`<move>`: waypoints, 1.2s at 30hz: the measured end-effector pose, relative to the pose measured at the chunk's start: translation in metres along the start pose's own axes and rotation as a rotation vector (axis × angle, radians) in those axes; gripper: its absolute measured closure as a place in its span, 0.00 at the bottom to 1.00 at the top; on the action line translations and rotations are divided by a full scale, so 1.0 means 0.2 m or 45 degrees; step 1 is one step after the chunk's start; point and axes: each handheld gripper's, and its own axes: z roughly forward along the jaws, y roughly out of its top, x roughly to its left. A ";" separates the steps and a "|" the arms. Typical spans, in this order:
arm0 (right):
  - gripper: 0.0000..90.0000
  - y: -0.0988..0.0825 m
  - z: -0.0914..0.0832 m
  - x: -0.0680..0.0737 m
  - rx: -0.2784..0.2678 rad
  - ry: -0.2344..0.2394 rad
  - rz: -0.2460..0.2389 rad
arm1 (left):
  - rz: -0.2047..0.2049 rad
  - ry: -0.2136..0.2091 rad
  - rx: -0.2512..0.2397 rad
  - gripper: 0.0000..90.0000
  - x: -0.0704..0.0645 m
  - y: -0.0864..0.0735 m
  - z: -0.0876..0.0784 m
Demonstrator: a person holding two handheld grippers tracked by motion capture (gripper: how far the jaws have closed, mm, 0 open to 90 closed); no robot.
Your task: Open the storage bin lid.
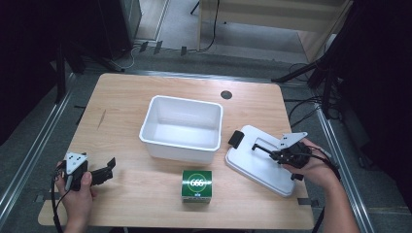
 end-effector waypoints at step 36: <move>0.00 0.31 -0.08 0.33 -0.026 0.123 -0.090 | -0.004 -0.003 0.001 0.00 0.00 0.00 0.00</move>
